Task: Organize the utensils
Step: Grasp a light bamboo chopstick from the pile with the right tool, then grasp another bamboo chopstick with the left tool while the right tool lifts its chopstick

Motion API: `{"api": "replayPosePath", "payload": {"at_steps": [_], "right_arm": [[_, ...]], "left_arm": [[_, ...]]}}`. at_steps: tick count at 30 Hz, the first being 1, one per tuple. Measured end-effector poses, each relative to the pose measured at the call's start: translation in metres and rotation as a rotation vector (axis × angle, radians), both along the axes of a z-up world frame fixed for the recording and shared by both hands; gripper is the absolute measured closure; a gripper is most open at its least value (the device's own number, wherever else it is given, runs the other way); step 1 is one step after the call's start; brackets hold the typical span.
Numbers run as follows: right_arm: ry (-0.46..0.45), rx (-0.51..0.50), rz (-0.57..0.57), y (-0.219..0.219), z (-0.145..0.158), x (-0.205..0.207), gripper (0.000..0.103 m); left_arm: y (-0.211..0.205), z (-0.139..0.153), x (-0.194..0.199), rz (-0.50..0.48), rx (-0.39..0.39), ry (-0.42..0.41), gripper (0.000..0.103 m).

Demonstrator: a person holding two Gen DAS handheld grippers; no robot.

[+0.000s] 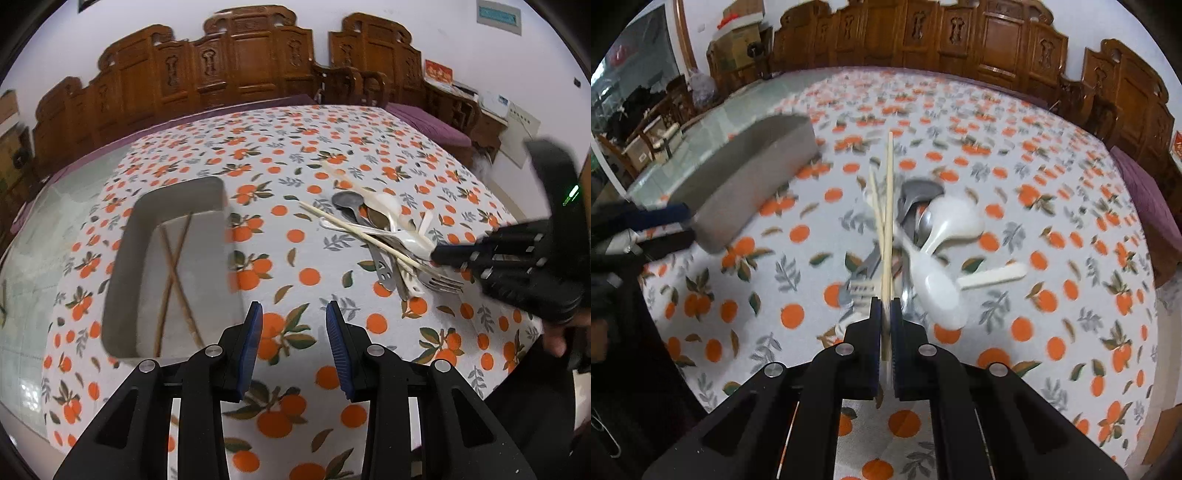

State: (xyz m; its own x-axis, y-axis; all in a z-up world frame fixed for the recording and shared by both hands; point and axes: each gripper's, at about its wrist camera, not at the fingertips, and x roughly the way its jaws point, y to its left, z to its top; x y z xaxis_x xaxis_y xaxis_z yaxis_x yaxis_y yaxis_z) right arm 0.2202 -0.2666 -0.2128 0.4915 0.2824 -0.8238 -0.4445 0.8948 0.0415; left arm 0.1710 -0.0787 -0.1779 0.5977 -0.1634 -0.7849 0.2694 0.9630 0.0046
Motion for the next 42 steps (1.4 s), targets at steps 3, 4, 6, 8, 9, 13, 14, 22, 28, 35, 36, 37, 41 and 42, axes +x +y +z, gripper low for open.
{"api": "replayPosePath", "payload": {"at_steps": [3, 4, 6, 8, 9, 13, 14, 22, 28, 35, 36, 37, 41, 42], "right_arm": [[-0.025, -0.007, -0.019, -0.007, 0.009, 0.002, 0.097], [-0.028, -0.008, -0.028, -0.012, 0.010, 0.004, 0.097], [-0.030, -0.015, -0.046, -0.019, 0.011, 0.007, 0.097], [-0.028, -0.014, -0.063, -0.026, 0.011, 0.009, 0.097], [-0.026, -0.012, -0.073, -0.030, 0.011, 0.011, 0.097], [-0.022, 0.000, -0.104, -0.042, 0.009, 0.015, 0.097], [-0.022, 0.001, -0.108, -0.044, 0.009, 0.015, 0.097], [-0.017, 0.017, -0.132, -0.054, 0.009, 0.019, 0.097], [-0.017, 0.024, -0.133, -0.055, 0.009, 0.020, 0.097], [-0.013, 0.020, -0.126, -0.050, 0.008, 0.020, 0.097], [-0.013, 0.018, -0.124, -0.049, 0.007, 0.020, 0.097], [-0.012, 0.016, -0.123, -0.048, 0.007, 0.019, 0.097], [-0.011, 0.011, -0.116, -0.046, 0.005, 0.018, 0.097], [-0.010, 0.007, -0.113, -0.044, 0.005, 0.018, 0.097]], "left_arm": [[-0.010, -0.006, 0.009, -0.020, 0.011, 0.014, 0.069], [-0.013, -0.009, 0.012, -0.024, 0.013, 0.021, 0.069], [-0.020, -0.014, 0.021, -0.033, 0.007, 0.040, 0.069], [-0.025, -0.017, 0.028, -0.035, -0.002, 0.053, 0.069], [-0.030, -0.019, 0.033, -0.036, -0.007, 0.060, 0.069], [-0.045, -0.026, 0.051, -0.035, -0.028, 0.082, 0.069], [-0.049, -0.028, 0.055, -0.033, -0.033, 0.090, 0.069], [-0.076, -0.047, 0.089, 0.016, -0.125, 0.149, 0.069], [-0.080, -0.058, 0.107, 0.077, -0.204, 0.198, 0.069], [-0.077, -0.061, 0.115, 0.118, -0.300, 0.256, 0.087], [-0.075, -0.061, 0.116, 0.125, -0.318, 0.263, 0.089], [-0.074, -0.061, 0.116, 0.127, -0.324, 0.265, 0.090], [-0.071, -0.054, 0.112, 0.123, -0.336, 0.257, 0.095], [-0.070, -0.052, 0.111, 0.118, -0.337, 0.256, 0.095]]}}
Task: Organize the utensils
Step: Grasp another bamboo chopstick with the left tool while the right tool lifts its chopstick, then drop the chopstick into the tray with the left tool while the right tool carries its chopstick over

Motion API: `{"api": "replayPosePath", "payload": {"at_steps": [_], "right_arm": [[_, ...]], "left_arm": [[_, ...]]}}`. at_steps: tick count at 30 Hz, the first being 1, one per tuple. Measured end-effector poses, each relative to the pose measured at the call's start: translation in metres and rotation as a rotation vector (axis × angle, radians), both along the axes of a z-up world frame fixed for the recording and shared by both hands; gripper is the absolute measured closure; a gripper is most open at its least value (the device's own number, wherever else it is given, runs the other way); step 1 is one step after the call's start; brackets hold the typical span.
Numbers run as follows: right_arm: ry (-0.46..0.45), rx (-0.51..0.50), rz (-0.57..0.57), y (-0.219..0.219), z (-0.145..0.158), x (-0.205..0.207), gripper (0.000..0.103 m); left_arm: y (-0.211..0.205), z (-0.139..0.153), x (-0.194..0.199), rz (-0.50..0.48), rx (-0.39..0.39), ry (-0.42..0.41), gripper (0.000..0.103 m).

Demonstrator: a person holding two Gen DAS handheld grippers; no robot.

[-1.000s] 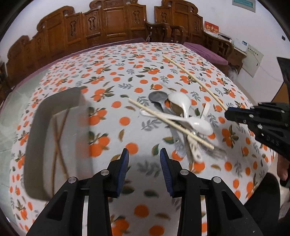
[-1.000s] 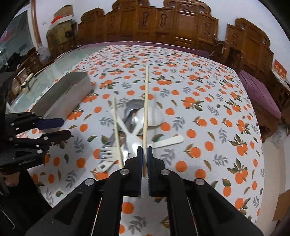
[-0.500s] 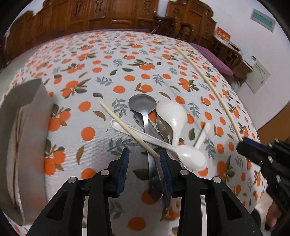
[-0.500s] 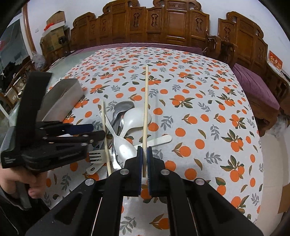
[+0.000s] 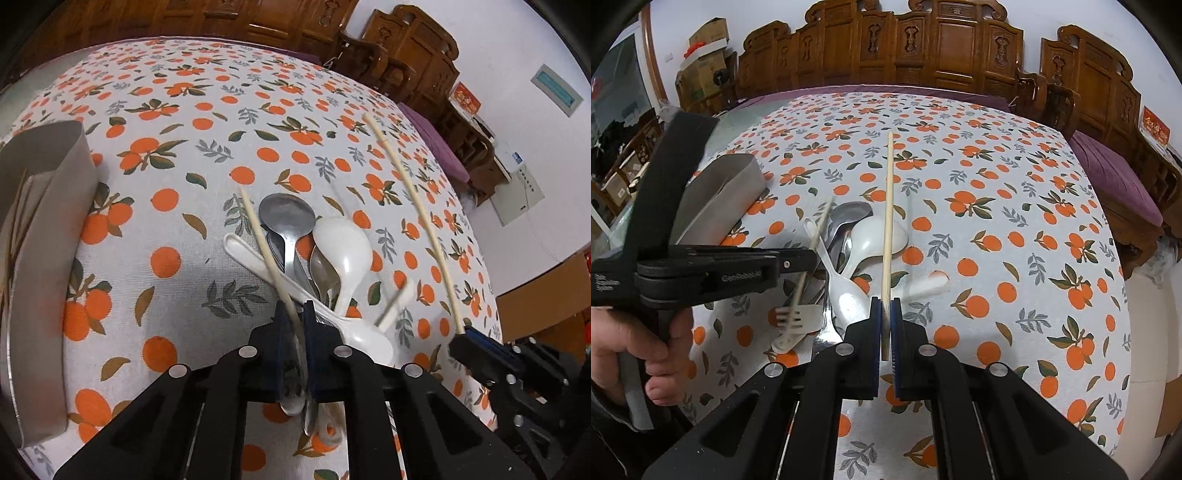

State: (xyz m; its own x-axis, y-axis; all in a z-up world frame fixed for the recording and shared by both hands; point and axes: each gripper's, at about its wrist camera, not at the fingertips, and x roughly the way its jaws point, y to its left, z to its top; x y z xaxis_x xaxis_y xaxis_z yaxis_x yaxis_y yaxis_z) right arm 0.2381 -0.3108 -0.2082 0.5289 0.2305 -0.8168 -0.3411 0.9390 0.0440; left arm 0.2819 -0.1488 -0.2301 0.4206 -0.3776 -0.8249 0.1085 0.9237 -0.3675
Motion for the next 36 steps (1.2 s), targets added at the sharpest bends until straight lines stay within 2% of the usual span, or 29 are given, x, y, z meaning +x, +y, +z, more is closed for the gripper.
{"api": "replayPosePath", "payload": {"at_steps": [3, 7, 21, 36], "right_arm": [[0.002, -0.011, 0.004, 0.004, -0.002, -0.001, 0.097], [-0.001, -0.009, 0.012, 0.008, -0.001, -0.003, 0.097], [-0.021, 0.001, 0.063, 0.034, 0.010, -0.014, 0.097], [-0.047, -0.002, 0.126, 0.078, 0.020, -0.029, 0.097]], "left_arm": [[0.003, 0.007, -0.002, -0.001, -0.014, -0.007, 0.099], [0.007, 0.018, -0.008, -0.016, 0.005, -0.031, 0.099], [0.042, 0.065, -0.026, -0.038, 0.170, -0.170, 0.099], [0.114, 0.080, -0.037, 0.007, 0.243, -0.194, 0.099]]}}
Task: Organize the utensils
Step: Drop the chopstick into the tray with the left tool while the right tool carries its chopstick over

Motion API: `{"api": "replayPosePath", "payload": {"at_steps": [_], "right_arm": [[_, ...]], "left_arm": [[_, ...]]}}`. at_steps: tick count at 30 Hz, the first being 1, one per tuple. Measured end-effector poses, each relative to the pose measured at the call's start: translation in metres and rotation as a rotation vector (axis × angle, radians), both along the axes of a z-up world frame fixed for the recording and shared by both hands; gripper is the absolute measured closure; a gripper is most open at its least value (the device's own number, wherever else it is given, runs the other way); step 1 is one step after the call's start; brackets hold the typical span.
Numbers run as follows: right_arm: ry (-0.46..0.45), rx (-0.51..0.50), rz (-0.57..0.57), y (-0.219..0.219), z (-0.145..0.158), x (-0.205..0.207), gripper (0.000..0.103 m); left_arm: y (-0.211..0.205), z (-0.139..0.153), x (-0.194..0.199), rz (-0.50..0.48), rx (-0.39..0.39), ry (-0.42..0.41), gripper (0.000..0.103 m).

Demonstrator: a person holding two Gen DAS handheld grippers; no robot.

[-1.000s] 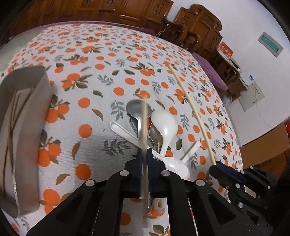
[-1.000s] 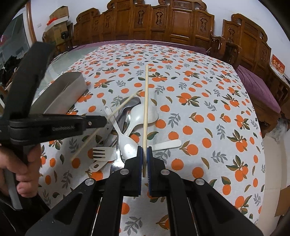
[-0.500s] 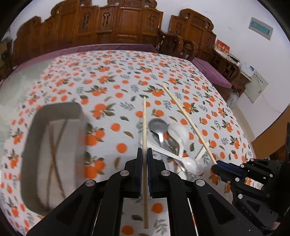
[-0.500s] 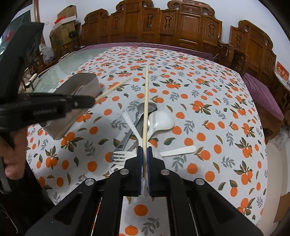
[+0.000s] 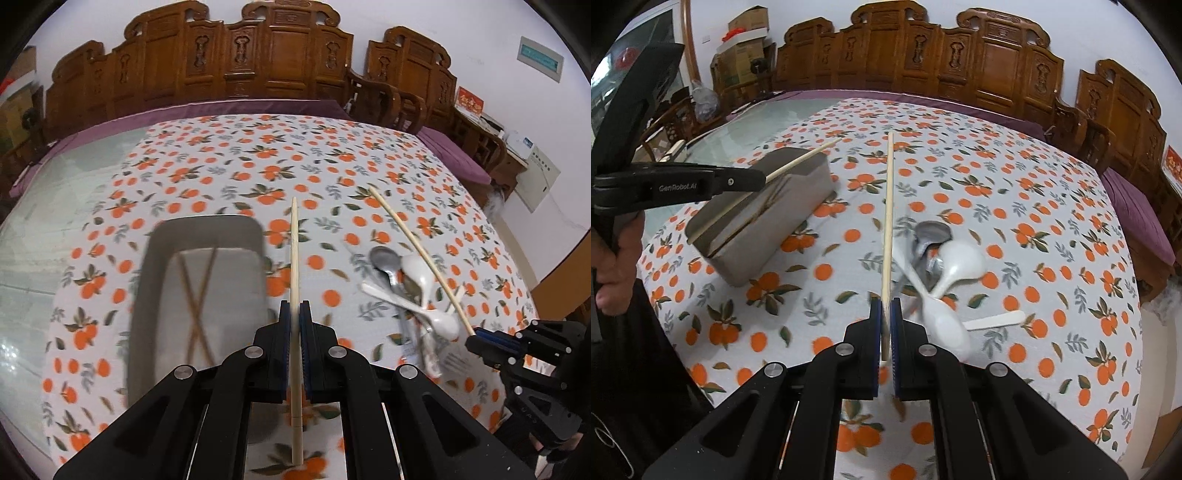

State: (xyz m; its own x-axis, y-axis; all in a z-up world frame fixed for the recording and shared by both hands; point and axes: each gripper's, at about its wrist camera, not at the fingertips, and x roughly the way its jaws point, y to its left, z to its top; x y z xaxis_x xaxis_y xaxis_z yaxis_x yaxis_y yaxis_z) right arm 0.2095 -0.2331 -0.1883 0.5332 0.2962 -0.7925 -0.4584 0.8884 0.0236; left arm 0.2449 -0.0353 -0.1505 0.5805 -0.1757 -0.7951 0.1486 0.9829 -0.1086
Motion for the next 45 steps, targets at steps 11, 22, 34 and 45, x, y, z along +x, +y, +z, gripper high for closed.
{"api": "replayPosePath", "payload": {"at_steps": [11, 22, 34, 45], "right_arm": [[0.016, 0.015, 0.034, 0.043, -0.003, -0.003, 0.097], [0.016, 0.008, 0.055, 0.064, 0.004, -0.009, 0.097], [0.031, 0.021, 0.074, 0.090, 0.005, -0.009, 0.097], [0.070, 0.070, 0.079, 0.126, -0.001, 0.001, 0.097]], "left_arm": [[0.060, -0.022, 0.011, 0.061, -0.005, 0.077, 0.099], [0.061, -0.041, 0.021, -0.009, 0.047, 0.095, 0.099], [0.090, -0.028, 0.020, -0.009, 0.033, 0.070, 0.085], [0.114, 0.011, -0.022, -0.020, 0.113, -0.060, 0.074]]}}
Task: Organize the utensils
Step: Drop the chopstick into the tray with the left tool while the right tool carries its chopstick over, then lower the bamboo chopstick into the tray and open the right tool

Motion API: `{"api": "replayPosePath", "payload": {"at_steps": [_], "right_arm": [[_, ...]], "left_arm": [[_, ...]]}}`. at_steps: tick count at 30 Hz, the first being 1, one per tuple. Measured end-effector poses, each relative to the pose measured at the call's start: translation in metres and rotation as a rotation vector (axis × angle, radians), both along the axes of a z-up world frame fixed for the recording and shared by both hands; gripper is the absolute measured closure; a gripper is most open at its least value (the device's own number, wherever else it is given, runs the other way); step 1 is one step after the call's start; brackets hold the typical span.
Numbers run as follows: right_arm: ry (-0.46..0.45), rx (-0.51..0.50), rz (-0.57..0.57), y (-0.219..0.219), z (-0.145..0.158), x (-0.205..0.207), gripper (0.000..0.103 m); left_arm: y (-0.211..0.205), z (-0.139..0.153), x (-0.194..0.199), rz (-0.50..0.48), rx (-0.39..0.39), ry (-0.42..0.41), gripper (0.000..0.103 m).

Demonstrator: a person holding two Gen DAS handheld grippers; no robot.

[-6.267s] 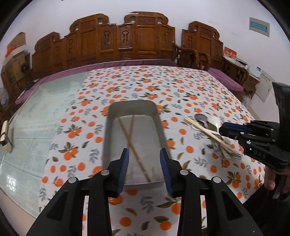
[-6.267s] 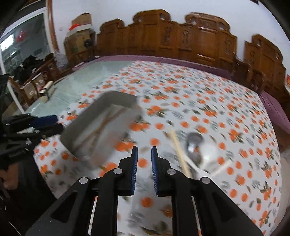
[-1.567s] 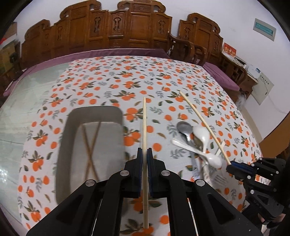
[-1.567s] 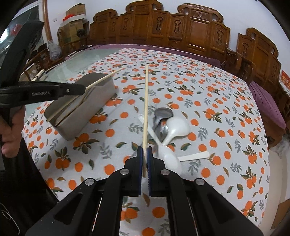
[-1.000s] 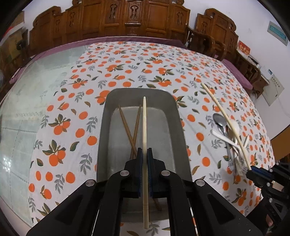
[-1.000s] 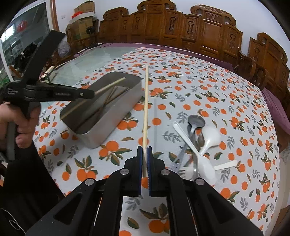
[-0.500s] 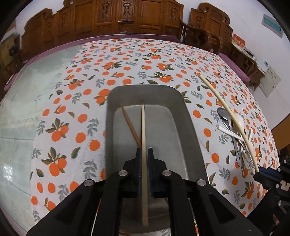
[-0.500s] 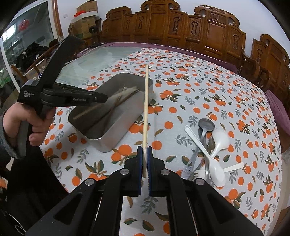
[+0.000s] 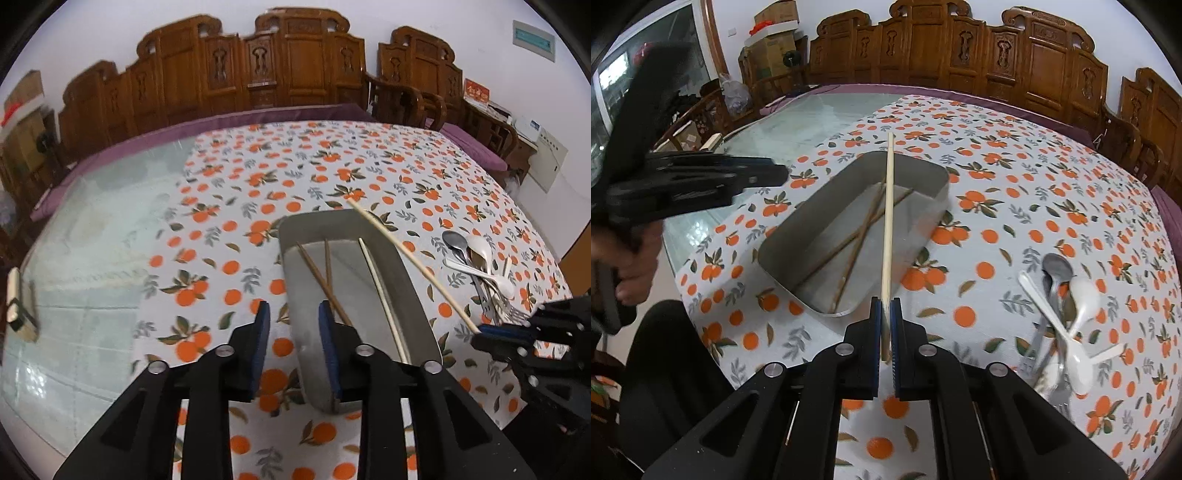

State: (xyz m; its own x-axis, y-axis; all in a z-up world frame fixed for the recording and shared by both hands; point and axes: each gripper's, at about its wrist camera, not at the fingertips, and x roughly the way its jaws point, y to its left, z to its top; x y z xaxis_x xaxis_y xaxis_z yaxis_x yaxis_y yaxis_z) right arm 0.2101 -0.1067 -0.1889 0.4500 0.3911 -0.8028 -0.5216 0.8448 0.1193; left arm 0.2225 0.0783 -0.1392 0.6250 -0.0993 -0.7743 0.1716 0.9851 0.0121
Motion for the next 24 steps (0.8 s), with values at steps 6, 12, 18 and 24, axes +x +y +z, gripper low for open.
{"api": "replayPosePath", "payload": {"at_steps": [6, 12, 18, 24], "right_arm": [[0.044, 0.033, -0.018, 0.015, -0.003, 0.013, 0.097], [0.083, 0.039, -0.038, 0.028, -0.007, 0.024, 0.097], [0.130, 0.034, -0.069, 0.036, -0.017, 0.033, 0.097], [0.135, 0.060, -0.045, 0.043, -0.020, 0.038, 0.094]], "left_arm": [[0.013, 0.012, -0.019, 0.018, 0.005, -0.054, 0.045], [0.026, 0.020, -0.030, 0.048, -0.027, -0.098, 0.025], [0.034, 0.019, -0.033, 0.074, -0.014, -0.114, 0.019], [0.038, 0.018, -0.035, 0.081, -0.016, -0.114, 0.019]]}}
